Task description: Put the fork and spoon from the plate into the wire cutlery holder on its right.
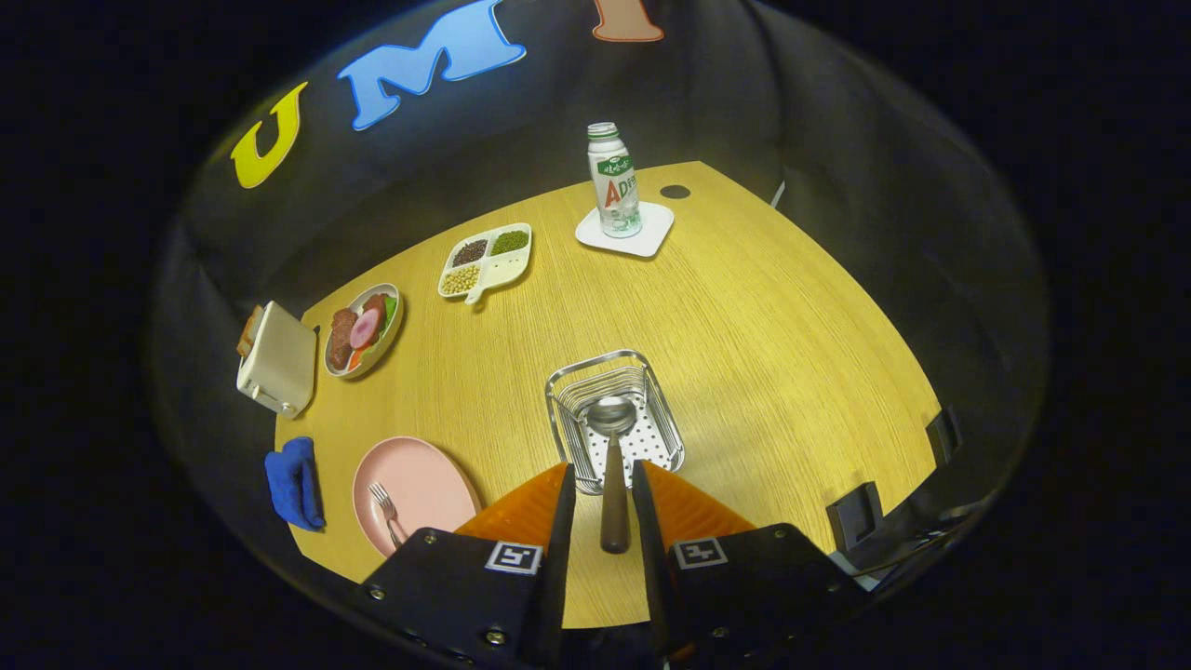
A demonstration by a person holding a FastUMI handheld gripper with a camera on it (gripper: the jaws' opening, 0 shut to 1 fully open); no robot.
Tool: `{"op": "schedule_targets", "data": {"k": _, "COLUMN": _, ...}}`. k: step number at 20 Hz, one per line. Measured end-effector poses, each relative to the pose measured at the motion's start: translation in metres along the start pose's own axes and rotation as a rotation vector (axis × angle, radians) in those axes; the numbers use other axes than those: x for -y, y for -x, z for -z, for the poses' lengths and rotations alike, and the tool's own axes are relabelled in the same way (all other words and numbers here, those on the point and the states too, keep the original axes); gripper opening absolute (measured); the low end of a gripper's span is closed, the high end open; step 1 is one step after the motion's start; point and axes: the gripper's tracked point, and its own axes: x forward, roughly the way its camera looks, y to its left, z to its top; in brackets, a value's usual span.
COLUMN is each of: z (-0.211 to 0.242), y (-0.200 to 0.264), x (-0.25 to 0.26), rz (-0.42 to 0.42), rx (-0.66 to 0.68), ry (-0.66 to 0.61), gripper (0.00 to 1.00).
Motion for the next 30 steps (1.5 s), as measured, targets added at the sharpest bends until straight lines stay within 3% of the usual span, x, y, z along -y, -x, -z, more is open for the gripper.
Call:
{"op": "schedule_targets", "data": {"k": 11, "z": -0.001, "y": 0.000, "x": -0.078, "rz": -0.123, "rx": 0.031, "ry": 0.122, "gripper": 0.37}}
{"op": "schedule_targets", "data": {"k": 22, "z": 0.066, "y": -0.018, "x": -0.185, "rz": -0.261, "rx": -0.076, "ry": 0.353, "gripper": 0.37}}
{"op": "schedule_targets", "data": {"k": 30, "z": 0.121, "y": -0.038, "x": -0.225, "rz": -0.309, "rx": -0.169, "ry": 0.499, "gripper": 0.37}}
